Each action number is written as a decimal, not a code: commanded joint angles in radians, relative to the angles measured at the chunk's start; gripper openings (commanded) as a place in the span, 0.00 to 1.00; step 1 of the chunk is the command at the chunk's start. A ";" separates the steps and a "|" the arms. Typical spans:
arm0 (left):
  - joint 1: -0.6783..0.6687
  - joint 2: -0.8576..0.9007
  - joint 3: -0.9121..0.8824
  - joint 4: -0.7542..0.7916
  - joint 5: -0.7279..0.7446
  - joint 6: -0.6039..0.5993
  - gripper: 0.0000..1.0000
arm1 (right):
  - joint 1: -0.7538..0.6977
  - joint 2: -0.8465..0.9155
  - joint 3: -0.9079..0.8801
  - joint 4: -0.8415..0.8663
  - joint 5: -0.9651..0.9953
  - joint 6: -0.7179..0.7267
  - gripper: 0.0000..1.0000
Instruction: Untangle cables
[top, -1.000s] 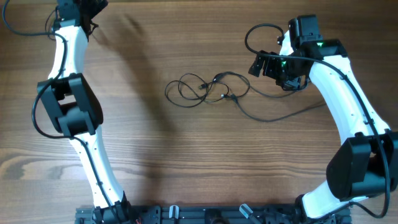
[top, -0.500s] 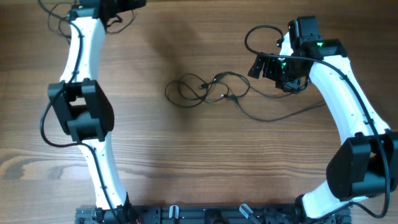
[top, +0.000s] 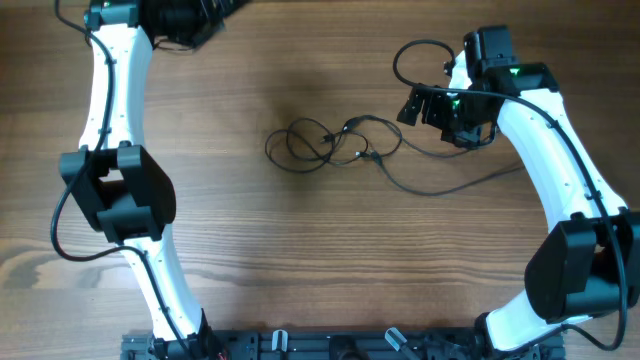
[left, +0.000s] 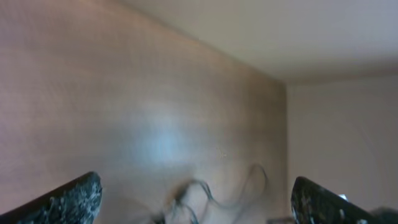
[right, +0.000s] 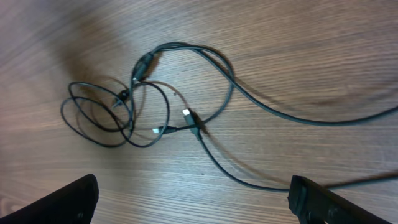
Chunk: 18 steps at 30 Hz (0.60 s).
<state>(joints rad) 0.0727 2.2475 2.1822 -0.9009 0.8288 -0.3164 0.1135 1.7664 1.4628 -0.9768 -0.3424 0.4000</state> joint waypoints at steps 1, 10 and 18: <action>-0.088 -0.009 -0.005 -0.230 -0.079 0.214 1.00 | 0.002 0.018 0.005 0.024 -0.071 -0.004 1.00; -0.356 0.040 -0.035 -0.435 -0.666 0.196 0.89 | 0.001 0.016 0.005 -0.024 -0.107 -0.038 0.98; -0.390 0.044 -0.216 -0.231 -0.666 0.156 0.74 | -0.002 -0.224 0.032 -0.060 -0.095 -0.060 0.98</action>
<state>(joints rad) -0.3126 2.2711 2.0296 -1.2049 0.1787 -0.1455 0.1135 1.7046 1.4628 -1.0370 -0.4263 0.3649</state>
